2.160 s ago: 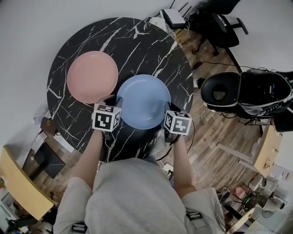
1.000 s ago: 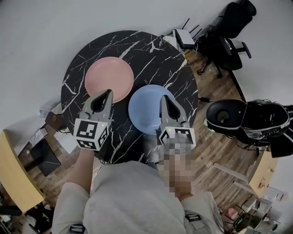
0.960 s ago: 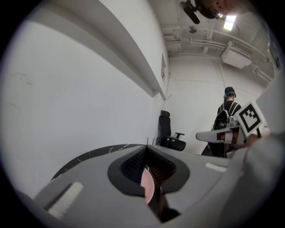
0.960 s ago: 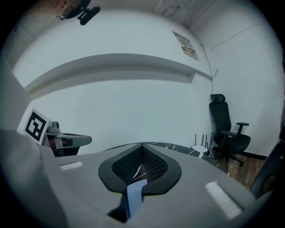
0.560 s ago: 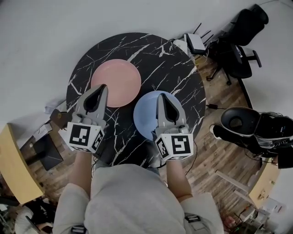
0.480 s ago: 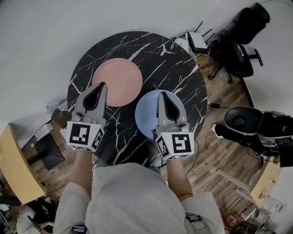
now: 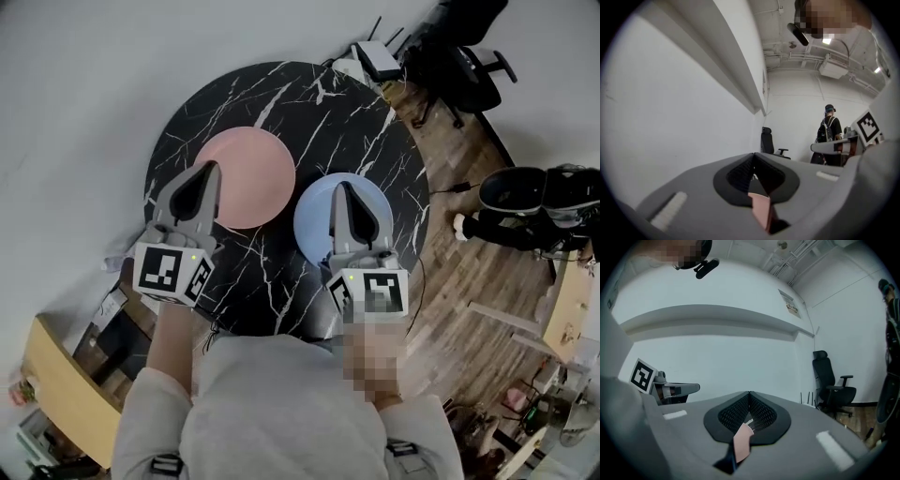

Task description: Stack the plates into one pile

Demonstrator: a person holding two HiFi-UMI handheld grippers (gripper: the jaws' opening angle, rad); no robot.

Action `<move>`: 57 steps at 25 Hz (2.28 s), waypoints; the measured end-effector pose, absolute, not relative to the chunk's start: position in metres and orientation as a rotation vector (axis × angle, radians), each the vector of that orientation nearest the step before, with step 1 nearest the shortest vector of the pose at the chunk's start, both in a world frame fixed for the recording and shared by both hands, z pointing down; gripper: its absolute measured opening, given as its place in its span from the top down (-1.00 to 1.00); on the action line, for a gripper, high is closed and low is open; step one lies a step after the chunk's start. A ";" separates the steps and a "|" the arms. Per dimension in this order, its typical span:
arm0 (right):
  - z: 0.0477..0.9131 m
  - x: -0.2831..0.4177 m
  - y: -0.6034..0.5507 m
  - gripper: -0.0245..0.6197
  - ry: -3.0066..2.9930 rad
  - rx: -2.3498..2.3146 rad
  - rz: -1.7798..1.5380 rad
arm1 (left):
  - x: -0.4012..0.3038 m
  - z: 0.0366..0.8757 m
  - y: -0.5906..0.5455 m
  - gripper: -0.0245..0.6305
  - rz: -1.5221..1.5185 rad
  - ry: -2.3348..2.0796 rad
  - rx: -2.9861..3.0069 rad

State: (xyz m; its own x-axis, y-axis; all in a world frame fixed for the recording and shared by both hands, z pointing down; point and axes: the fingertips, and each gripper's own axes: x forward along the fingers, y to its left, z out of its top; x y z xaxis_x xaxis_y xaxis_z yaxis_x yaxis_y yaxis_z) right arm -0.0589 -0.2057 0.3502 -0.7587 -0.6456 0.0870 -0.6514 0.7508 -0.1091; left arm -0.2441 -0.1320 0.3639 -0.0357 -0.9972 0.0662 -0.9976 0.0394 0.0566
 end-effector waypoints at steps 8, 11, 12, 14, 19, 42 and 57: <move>0.345 -0.069 -0.177 0.91 -2.803 1.318 0.250 | -0.269 0.356 -0.138 0.75 0.010 -2.044 2.261; 0.354 -0.073 -0.170 0.91 -2.746 1.389 0.318 | -0.279 0.361 -0.138 0.74 0.031 -1.994 2.287; 0.359 -0.075 -0.168 0.91 -2.722 1.405 0.344 | -0.282 0.363 -0.139 0.74 0.044 -1.976 2.293; 0.371 -0.077 -0.165 0.91 -2.671 1.423 0.414 | -0.287 0.372 -0.141 0.74 0.087 -1.939 2.290; 0.416 -0.082 -0.159 0.91 -2.541 1.454 0.683 | -0.298 0.415 -0.148 0.74 0.216 -1.833 2.211; 0.592 -0.109 -0.151 0.68 -2.014 1.507 1.256 | -0.350 0.577 -0.171 0.34 0.525 -1.543 1.915; 0.622 -0.114 -0.154 0.75 -1.881 1.528 1.246 | -0.353 0.636 -0.174 0.56 0.663 -1.443 1.821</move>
State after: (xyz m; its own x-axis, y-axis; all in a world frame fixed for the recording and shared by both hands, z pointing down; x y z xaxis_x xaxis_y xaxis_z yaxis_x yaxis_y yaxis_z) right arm -0.1139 -0.1542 0.6224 -0.3126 -0.5562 0.7700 -0.9261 -0.0019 -0.3773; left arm -0.3534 -0.1736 0.6362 0.2447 -0.6048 0.7579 -0.9690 -0.1247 0.2133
